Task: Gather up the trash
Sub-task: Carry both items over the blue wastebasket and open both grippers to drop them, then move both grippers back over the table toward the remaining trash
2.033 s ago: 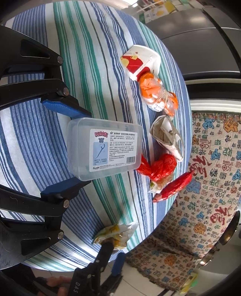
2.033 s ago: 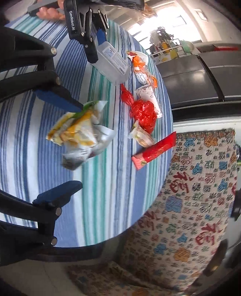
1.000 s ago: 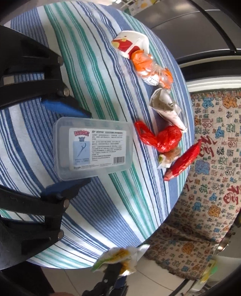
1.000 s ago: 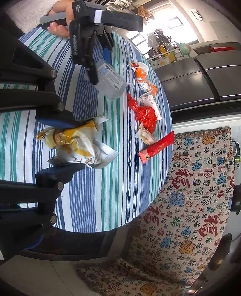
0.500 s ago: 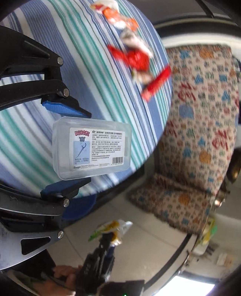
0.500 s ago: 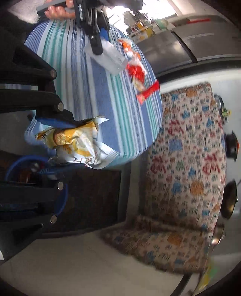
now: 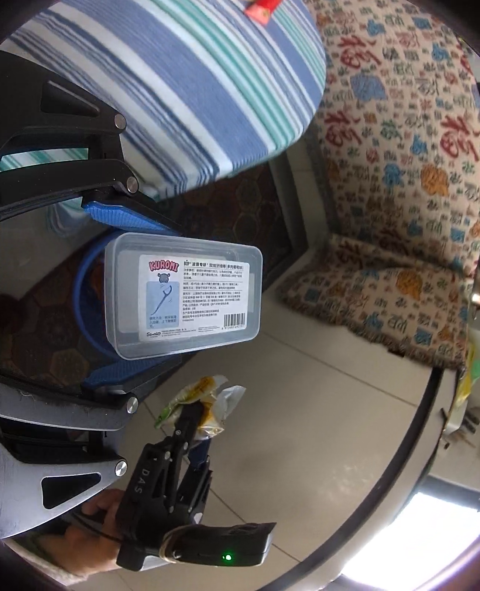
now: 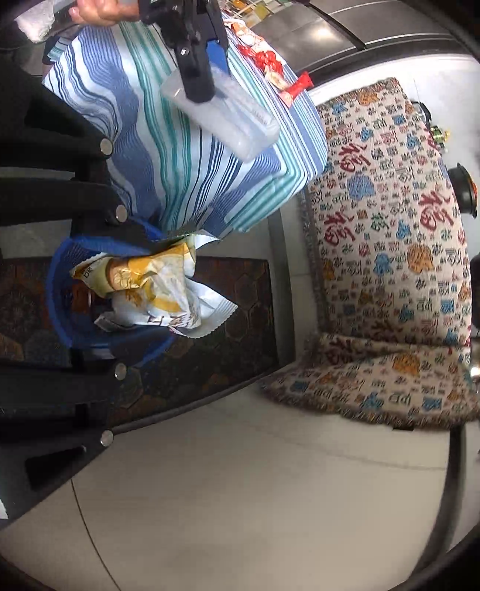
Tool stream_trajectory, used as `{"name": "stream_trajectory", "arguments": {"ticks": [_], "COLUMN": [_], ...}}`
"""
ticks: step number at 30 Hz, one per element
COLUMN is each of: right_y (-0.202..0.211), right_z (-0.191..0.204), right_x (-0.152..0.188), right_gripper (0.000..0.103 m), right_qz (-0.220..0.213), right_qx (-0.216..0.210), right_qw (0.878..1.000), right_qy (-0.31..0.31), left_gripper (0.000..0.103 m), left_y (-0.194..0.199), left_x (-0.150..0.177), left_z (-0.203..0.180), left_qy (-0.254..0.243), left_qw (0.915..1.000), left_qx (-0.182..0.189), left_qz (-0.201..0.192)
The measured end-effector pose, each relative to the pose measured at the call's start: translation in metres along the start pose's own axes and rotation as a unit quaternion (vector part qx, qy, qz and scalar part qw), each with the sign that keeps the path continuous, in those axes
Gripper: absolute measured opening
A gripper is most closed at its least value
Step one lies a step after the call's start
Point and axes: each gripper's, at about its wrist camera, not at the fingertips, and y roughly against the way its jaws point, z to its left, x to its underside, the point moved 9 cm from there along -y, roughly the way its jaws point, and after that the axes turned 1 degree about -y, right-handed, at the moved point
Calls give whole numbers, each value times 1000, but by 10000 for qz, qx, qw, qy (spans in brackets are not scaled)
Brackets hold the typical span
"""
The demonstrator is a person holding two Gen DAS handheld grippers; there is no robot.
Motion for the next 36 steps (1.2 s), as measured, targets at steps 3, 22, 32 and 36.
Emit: {"name": "stream_trajectory", "arguments": {"ticks": [3,22,32,36], "right_y": [-3,-39,-22,-14], "right_z": [-15,-30,-41,-34], "right_x": [4,9,-8,-17], "right_gripper": [35,71,72,72], "right_qz": [1,199,-279,-498], "right_qx": [2,-25,132,271], "right_qw": [9999,9998,9993,9984], "right_qy": [-101,-36,-220,-74], "left_gripper": [62,88,91,91], "left_y": [-20,-84,-63,-25], "left_x": [0,-5,-11,-9], "left_z": [-6,-8,-6,5], "left_qy": [-21,-4,24,-48], "left_qw": [9999,9985,9993,9999], "left_qx": [72,347,319,132], "left_qz": [108,412,188,1]}}
